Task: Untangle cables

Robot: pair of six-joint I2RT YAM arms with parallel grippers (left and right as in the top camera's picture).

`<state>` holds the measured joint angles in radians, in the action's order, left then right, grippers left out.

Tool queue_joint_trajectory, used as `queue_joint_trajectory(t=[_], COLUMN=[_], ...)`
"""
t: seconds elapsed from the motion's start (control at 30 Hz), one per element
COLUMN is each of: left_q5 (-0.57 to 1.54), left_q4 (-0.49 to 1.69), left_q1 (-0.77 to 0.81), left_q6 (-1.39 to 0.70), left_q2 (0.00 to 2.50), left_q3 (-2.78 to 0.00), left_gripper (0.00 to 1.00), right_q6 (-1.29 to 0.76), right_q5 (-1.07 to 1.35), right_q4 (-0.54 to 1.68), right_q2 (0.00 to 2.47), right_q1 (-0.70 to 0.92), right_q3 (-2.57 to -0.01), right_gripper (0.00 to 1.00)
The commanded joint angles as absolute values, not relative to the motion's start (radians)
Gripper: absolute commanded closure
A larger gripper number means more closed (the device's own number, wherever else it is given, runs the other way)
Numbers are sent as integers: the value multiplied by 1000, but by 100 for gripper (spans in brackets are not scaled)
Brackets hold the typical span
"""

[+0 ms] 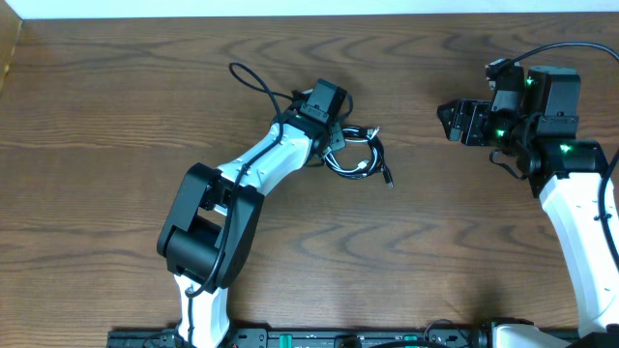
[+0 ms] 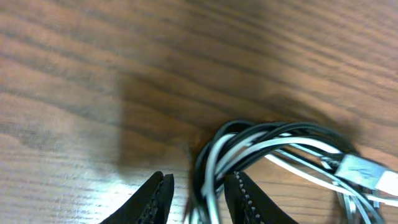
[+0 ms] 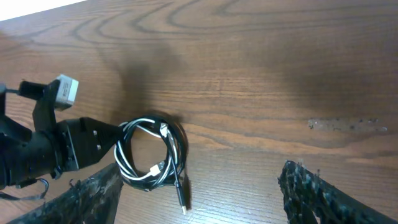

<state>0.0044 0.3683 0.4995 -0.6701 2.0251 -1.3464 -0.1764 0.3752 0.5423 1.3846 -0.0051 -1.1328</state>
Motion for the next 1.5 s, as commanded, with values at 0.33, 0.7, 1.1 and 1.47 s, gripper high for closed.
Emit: queue_joint_trajectory(t=[0.33,0.7,1.1,1.47], left_q5=[-39,3,255,599], left_q4=[363,355,343,199], left_q1=[501,501,501,430], left_q6=[-806,-665,-565,-581], left_q2=[2074,1910,1663,1646], left_q3=[-1328,-1328,-1328,-1328], left_gripper=[92,93,93,93], right_q6=[-186,-186,-186,-187], right_q5=[372,381,495,615], right_q4=[555,539,442,392], right_q2=[1388,1388,1388,1400], right_q1=[2,3,77,114], right_q3=[-1150,-1150,-1150,-1150], right_gripper=[22,20,19,19])
